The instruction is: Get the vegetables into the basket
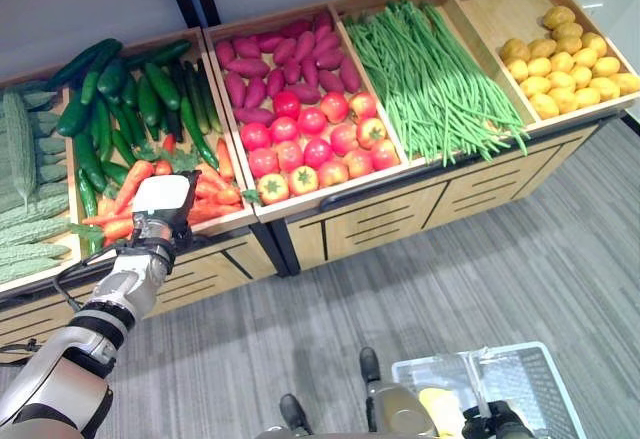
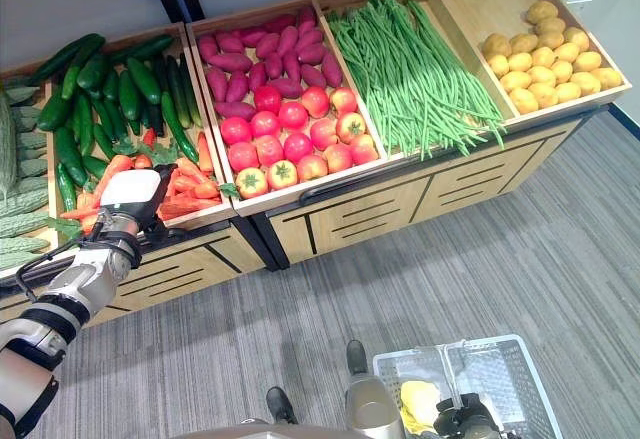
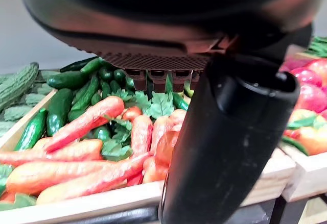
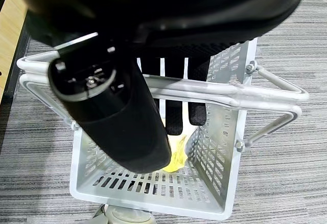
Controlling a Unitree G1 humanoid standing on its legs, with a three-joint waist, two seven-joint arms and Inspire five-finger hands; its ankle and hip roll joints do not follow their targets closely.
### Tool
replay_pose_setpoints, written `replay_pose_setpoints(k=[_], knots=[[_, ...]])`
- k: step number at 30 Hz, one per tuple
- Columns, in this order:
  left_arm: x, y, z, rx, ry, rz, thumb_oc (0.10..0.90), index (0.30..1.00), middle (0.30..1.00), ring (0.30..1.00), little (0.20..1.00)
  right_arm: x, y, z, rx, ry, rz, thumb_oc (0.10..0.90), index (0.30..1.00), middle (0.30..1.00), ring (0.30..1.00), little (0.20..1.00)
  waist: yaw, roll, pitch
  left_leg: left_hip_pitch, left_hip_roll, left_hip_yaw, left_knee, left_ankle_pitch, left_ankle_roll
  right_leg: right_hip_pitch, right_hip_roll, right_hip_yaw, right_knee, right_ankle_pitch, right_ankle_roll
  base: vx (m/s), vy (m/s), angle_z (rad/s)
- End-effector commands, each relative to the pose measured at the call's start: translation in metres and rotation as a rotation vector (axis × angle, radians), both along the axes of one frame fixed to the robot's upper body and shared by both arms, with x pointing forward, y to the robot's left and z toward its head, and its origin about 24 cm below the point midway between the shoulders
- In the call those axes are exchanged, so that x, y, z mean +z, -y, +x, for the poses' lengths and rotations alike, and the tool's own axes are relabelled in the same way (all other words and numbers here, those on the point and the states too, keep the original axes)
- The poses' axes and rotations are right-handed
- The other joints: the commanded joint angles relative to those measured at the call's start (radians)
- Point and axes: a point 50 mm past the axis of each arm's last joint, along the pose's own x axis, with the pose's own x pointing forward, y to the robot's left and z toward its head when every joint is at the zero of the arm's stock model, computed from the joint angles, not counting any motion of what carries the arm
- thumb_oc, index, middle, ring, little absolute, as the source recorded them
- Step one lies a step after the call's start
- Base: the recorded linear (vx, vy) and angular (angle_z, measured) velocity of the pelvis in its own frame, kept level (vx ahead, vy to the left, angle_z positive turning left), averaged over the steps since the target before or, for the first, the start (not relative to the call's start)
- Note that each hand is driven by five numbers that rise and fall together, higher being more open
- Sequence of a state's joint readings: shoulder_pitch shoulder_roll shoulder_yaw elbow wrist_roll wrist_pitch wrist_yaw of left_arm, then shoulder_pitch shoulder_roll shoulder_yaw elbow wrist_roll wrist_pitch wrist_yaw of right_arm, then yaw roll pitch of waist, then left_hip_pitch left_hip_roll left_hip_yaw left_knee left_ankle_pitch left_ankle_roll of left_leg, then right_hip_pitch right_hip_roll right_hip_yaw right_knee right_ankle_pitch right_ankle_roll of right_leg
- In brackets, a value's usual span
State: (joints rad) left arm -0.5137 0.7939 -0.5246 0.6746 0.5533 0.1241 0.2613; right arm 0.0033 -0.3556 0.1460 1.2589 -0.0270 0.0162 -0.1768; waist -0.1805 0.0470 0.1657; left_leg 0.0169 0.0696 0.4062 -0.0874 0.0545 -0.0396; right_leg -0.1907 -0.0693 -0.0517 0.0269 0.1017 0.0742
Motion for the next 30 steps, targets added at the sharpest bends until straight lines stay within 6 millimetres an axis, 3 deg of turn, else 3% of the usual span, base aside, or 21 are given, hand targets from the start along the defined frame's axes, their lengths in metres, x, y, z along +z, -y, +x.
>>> replay_pose_setpoints(k=[1,2,3,4,5,7,8,9,10,29,30], knots=[[0.061,-0.027,0.014,0.096,0.214,0.045,0.9,1.0,1.0,1.0,1.0,-0.003,-0.004,-0.008,0.068,-0.05,-0.027,0.4,0.3,0.3,0.3,0.3,-0.003,-0.078,-0.034,0.037,-0.005,-0.036,0.0,-0.023,-0.04,0.043,-0.087,0.025,-0.085,0.104,0.123,0.0,0.0,0.0],[0.06,-0.027,0.014,0.104,0.209,0.036,0.857,0.94,0.94,0.94,0.94,-0.003,-0.004,-0.008,0.068,-0.054,-0.027,0.4,0.3,0.3,0.3,0.3,-0.004,-0.079,-0.033,0.037,-0.005,-0.035,0.0,-0.023,-0.04,0.041,-0.088,0.026,-0.085,0.105,0.124,0.0,0.0,0.0],[0.061,-0.027,0.014,0.103,0.212,0.037,0.851,0.931,0.931,0.931,0.931,-0.003,-0.004,-0.008,0.072,-0.056,-0.028,0.4,0.3,0.3,0.3,0.3,-0.004,-0.078,-0.032,0.036,-0.005,-0.035,0.0,-0.023,-0.04,0.04,-0.088,0.026,-0.086,0.106,0.124,0.0,0.0,0.0],[0.061,-0.027,0.014,0.102,0.213,0.037,0.855,0.937,0.937,0.937,0.937,-0.003,-0.004,-0.008,0.072,-0.056,-0.028,0.4,0.3,0.3,0.3,0.3,-0.004,-0.079,-0.032,0.035,-0.005,-0.035,0.0,-0.023,-0.04,0.04,-0.088,0.026,-0.086,0.106,0.124,0.0,0.0,0.0],[0.064,-0.027,0.015,0.102,0.223,0.035,0.9,1.0,1.0,1.0,1.0,-0.003,-0.003,-0.008,0.075,-0.058,-0.033,0.4,0.3,0.3,0.3,0.3,-0.004,-0.079,-0.032,0.033,-0.006,-0.035,0.0,-0.023,-0.04,0.038,-0.087,0.027,-0.088,0.107,0.124,0.0,0.0,0.0],[0.065,-0.023,0.017,0.089,0.237,0.023,0.798,0.857,0.857,0.857,0.857,-0.004,-0.004,-0.009,0.075,-0.063,-0.03,0.4,0.3,0.3,0.3,0.3,-0.003,-0.081,-0.029,0.031,-0.006,-0.034,0.0,-0.022,-0.04,0.036,-0.086,0.03,-0.089,0.109,0.124,0.0,0.0,0.0],[0.065,-0.023,0.017,0.089,0.237,0.023,0.659,0.662,0.662,0.662,0.662,-0.004,-0.004,-0.009,0.075,-0.063,-0.03,0.4,0.3,0.3,0.3,0.3,-0.003,-0.081,-0.029,0.031,-0.006,-0.034,0.0,-0.022,-0.04,0.036,-0.086,0.03,-0.089,0.109,0.124,0.0,0.0,0.0],[0.065,-0.022,0.017,0.087,0.24,0.021,0.735,0.769,0.769,0.769,0.769,-0.004,-0.004,-0.009,0.074,-0.064,-0.03,0.4,0.3,0.3,0.3,0.3,-0.002,-0.081,-0.029,0.031,-0.006,-0.033,0.0,-0.023,-0.04,0.035,-0.086,0.03,-0.089,0.109,0.124,0.0,0.0,0.0],[0.066,-0.019,0.017,0.077,0.247,0.015,0.9,1.0,1.0,1.0,1.0,-0.004,-0.004,-0.009,0.072,-0.065,-0.027,0.4,0.3,0.3,0.3,0.3,-0.001,-0.082,-0.029,0.031,-0.006,-0.035,0.0,-0.024,-0.039,0.035,-0.086,0.031,-0.09,0.109,0.125,0.0,0.0,0.0],[0.068,-0.01,0.016,0.045,0.283,-0.016,0.9,1.0,1.0,1.0,1.0,-0.005,-0.006,-0.012,0.082,-0.078,-0.025,0.4,0.3,0.3,0.3,0.3,0.001,-0.084,-0.032,0.041,-0.006,-0.034,0.0,-0.031,-0.039,0.047,-0.088,0.03,-0.091,0.104,0.125,0.0,0.0,0.0],[0.067,-0.01,0.016,0.045,0.281,-0.018,0.763,0.808,0.808,0.808,0.808,-0.005,-0.005,-0.011,0.081,-0.077,-0.027,0.4,0.3,0.3,0.3,0.3,0.002,-0.084,-0.031,0.041,-0.006,-0.034,0.0,-0.031,-0.039,0.047,-0.087,0.03,-0.091,0.105,0.125,0.0,0.0,0.0]])
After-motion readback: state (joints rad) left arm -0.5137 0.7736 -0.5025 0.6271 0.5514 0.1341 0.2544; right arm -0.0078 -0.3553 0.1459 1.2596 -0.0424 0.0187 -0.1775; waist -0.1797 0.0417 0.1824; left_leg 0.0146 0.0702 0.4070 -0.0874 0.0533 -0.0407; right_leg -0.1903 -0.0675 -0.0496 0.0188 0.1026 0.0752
